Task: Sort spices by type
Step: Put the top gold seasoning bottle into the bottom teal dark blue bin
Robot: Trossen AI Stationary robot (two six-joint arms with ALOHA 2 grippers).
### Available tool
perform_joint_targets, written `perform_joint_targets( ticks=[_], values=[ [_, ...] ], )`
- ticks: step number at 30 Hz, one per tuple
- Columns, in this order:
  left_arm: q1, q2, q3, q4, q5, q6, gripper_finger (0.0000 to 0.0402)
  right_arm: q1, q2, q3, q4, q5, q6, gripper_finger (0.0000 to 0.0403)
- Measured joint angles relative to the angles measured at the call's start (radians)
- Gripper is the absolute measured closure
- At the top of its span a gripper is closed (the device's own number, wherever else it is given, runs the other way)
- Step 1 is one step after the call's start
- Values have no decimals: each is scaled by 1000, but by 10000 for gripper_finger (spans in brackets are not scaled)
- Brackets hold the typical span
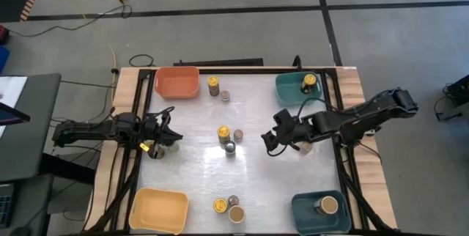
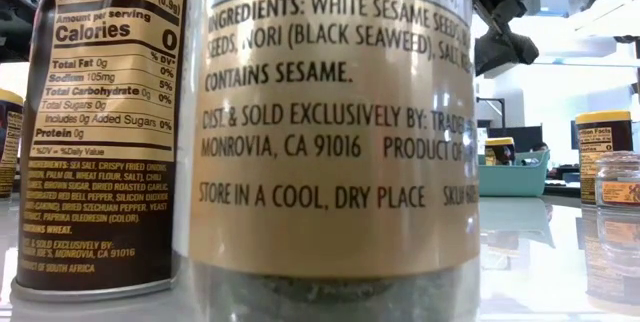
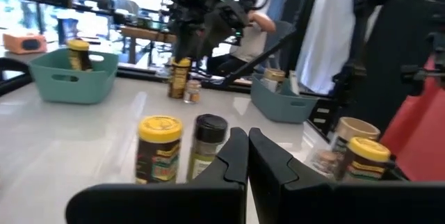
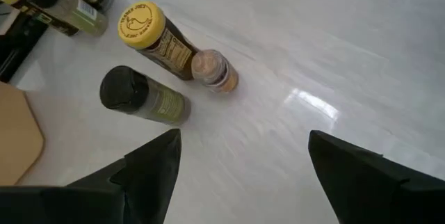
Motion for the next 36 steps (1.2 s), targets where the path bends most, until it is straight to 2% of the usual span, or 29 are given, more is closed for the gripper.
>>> perform_joint_targets(
  ticks=[11,15,19,27,36],
  values=[
    [0,0,0,6,-66,-54,401,0,8,0,3,0,14,61],
    [0,0,0,-4,-153,-139,400,-3,8,0,5,1,14,61],
    [0,0,13,-23,-213,-123,387,-2,8,0,24,2,14,61],
    [0,0,49,-74,-277,-63,343,-3,8,0,43,3,13,61],
    [0,0,81,-197,-256,-134,249,-22,8,0,46,6,11,61]
  ],
)
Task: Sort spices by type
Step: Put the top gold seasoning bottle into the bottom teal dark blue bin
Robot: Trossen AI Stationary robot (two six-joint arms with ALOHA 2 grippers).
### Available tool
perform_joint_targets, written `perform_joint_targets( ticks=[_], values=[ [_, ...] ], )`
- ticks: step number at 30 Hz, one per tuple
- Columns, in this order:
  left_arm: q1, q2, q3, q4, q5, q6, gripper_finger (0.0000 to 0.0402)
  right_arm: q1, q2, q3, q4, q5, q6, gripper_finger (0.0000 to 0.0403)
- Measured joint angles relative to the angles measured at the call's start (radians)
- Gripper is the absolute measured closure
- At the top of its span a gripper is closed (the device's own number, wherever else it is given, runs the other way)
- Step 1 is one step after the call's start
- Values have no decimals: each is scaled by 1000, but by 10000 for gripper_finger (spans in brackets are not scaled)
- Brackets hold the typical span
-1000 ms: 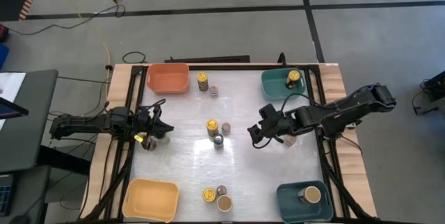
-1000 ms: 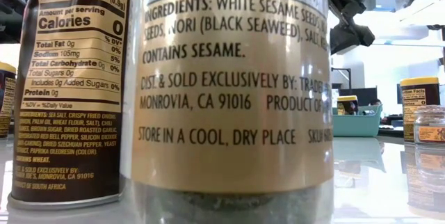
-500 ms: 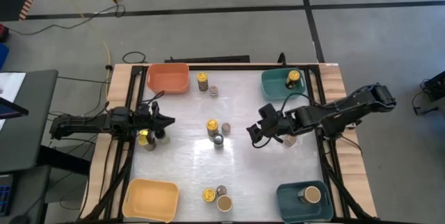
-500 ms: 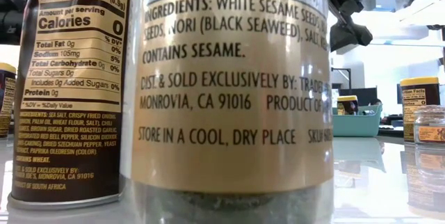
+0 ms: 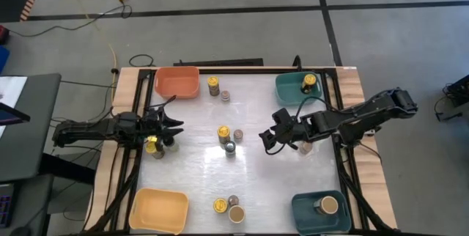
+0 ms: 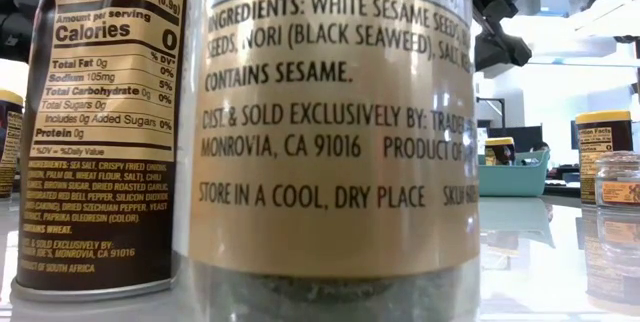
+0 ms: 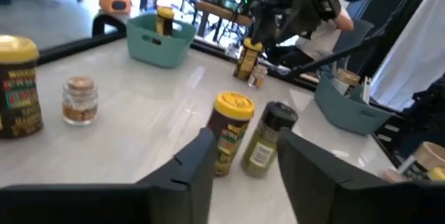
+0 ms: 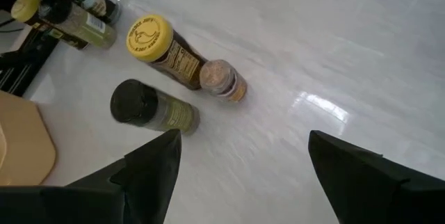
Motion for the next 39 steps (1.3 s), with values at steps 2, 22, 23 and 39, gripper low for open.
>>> perform_joint_targets(
  ticks=[2,22,23,39],
  values=[
    [0,0,4,-13,14,4,222,-9,0,0,2,0,0,61],
    [0,0,11,-30,20,9,2,-44,0,0,5,1,-15,61],
    [0,0,11,-29,20,-1,2,-46,0,0,5,1,-23,61],
    [0,139,226,33,-149,-48,4,-65,0,0,1,1,-37,61]
  ],
)
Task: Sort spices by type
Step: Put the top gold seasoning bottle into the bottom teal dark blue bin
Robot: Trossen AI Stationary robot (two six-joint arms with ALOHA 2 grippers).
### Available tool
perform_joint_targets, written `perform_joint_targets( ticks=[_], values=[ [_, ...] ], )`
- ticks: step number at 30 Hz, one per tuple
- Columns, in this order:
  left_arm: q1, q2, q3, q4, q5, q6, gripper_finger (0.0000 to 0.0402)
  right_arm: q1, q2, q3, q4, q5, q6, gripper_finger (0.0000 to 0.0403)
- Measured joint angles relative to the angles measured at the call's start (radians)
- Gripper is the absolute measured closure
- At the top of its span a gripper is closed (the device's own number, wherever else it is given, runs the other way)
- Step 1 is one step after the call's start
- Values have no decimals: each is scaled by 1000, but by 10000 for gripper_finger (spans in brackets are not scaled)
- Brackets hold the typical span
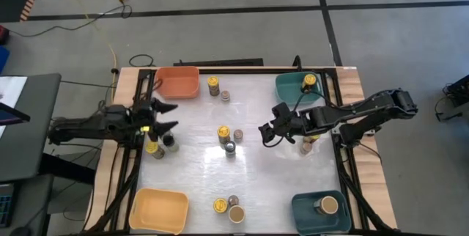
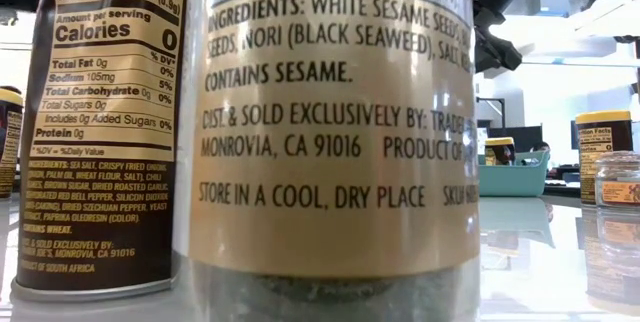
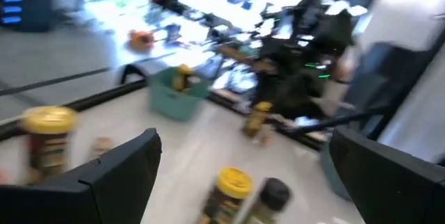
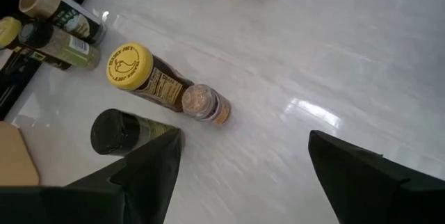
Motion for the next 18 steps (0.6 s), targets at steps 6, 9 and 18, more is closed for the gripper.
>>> perform_joint_targets(
  ticks=[6,9,18],
  values=[
    [3,264,307,-289,-122,-10,5,2,0,0,-4,0,0,61],
    [19,414,466,-481,-158,-123,5,2,0,0,-4,0,-5,61],
    [88,776,769,-1063,-63,-548,6,2,0,0,-4,0,-129,61]
  ],
)
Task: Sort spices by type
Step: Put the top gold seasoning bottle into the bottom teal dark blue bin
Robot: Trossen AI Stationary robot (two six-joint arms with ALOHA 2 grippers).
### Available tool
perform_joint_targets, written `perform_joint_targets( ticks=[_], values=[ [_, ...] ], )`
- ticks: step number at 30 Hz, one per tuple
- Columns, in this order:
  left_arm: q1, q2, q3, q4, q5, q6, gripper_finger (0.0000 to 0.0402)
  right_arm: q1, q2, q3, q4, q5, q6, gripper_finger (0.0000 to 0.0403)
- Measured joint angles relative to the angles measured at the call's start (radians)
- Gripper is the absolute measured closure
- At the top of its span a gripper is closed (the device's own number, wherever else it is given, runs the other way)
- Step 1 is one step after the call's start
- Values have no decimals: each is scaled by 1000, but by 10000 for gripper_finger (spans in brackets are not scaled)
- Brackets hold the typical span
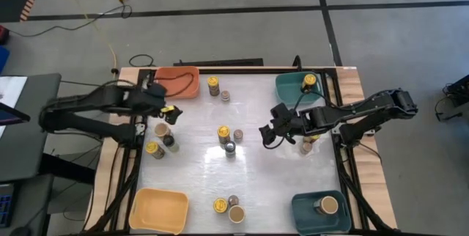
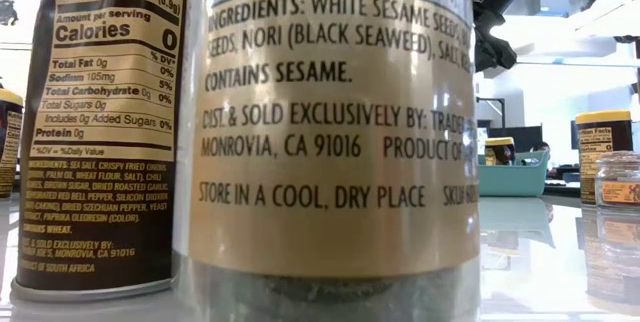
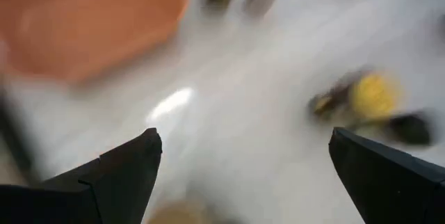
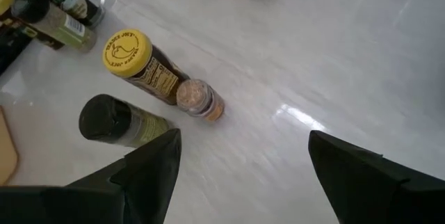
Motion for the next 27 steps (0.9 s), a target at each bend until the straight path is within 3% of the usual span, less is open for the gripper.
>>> perform_joint_targets(
  ticks=[5,9,18,27],
  values=[
    [43,108,16,-189,145,-111,6,0,0,0,0,0,-55,61],
    [65,166,16,-276,179,-177,6,0,0,0,0,0,-79,61],
    [109,222,0,-287,241,-217,6,0,0,0,0,0,-105,61],
    [113,184,-161,-192,336,-262,6,0,0,0,0,-1,-105,61]
  ],
)
